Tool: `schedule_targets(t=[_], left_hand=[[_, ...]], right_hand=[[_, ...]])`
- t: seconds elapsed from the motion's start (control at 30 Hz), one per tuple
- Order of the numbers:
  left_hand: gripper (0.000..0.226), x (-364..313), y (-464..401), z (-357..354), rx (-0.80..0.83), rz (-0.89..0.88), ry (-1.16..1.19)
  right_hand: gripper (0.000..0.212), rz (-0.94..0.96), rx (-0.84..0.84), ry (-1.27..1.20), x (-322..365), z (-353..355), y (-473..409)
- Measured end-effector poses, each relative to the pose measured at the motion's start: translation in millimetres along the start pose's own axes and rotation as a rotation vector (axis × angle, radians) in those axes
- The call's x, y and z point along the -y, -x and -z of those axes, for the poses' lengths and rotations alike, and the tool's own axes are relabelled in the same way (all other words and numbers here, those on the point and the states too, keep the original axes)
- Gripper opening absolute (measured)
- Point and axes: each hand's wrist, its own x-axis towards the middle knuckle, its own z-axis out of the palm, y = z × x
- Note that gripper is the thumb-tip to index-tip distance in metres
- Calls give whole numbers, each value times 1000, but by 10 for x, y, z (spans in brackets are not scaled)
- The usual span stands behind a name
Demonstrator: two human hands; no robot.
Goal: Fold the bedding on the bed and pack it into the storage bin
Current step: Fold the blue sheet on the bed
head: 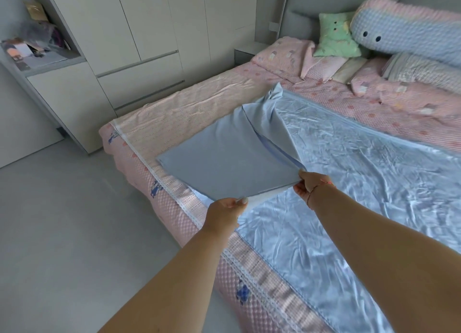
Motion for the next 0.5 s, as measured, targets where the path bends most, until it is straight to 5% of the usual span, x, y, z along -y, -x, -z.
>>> schedule_targets(t=[0.5], left_hand=[[21,397,1178,-1628,-250,92,-31]], right_hand=[[17,-84,153,110,-24,1769,-158]])
